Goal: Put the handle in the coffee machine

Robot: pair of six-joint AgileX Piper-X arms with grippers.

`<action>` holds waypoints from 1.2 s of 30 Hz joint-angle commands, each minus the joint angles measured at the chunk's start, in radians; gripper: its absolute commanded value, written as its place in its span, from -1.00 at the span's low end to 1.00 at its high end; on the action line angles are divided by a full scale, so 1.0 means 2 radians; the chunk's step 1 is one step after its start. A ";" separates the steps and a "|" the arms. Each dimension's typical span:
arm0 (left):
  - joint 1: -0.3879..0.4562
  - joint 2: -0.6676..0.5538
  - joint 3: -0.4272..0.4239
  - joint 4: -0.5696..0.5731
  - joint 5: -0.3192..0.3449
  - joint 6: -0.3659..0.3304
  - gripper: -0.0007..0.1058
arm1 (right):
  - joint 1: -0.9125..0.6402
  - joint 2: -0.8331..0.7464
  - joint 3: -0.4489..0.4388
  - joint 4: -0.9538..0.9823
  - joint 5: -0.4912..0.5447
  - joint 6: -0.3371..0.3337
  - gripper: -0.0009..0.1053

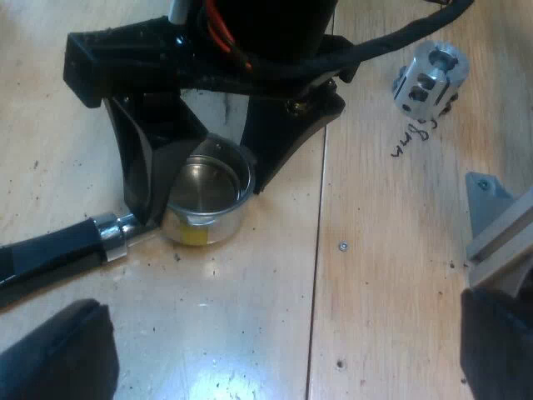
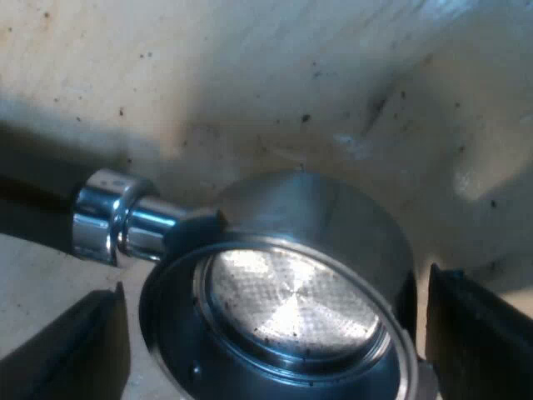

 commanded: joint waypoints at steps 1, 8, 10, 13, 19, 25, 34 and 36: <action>-0.002 0.000 0.000 -0.004 0.003 -0.004 0.62 | -0.001 0.005 -0.004 -0.009 -0.001 0.002 0.40; -0.002 0.000 0.000 -0.004 0.003 -0.004 0.62 | -0.008 0.021 -0.004 -0.009 -0.002 0.008 0.40; -0.002 0.000 0.000 -0.004 0.003 -0.004 0.62 | -0.009 0.022 -0.004 -0.010 -0.002 0.008 0.40; -0.002 0.000 0.000 -0.004 0.003 -0.004 0.62 | -0.010 0.022 -0.004 -0.010 -0.002 0.008 0.40; -0.002 0.000 0.000 -0.004 0.003 -0.004 0.62 | -0.010 0.022 -0.004 -0.007 -0.001 0.005 0.40; -0.002 0.000 0.000 -0.004 0.003 -0.004 0.62 | -0.010 0.022 -0.004 -0.007 -0.005 0.005 0.24; -0.002 0.000 0.000 -0.004 0.003 -0.004 0.62 | -0.010 0.022 -0.004 -0.007 -0.014 -0.025 -0.88; -0.002 0.000 0.000 -0.004 0.003 -0.004 0.62 | -0.010 0.022 -0.004 -0.007 -0.014 -0.026 -0.98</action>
